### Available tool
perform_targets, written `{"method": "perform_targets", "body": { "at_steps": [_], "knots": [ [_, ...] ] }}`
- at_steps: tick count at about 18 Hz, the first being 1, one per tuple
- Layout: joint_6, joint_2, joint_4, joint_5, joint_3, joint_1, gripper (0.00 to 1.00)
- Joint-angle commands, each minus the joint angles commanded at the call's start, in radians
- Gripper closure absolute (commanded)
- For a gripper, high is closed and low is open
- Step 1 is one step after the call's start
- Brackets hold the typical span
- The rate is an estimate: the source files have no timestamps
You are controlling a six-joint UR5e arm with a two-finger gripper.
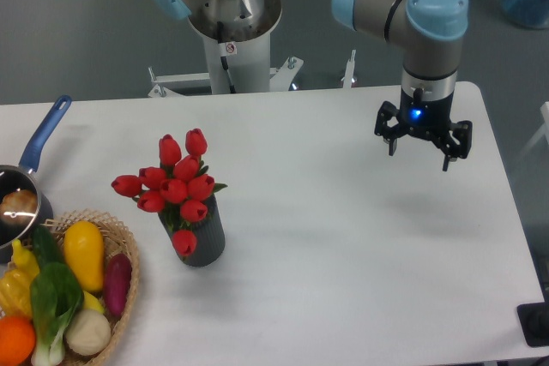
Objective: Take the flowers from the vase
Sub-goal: 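Move the open gripper toward the red tulips in the grey vase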
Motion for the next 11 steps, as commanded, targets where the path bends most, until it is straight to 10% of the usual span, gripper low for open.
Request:
{"method": "perform_targets", "body": {
  "at_steps": [11],
  "knots": [
    [-0.015, 0.02, 0.023, -0.009, -0.133, -0.029, 0.0]
  ]
}}
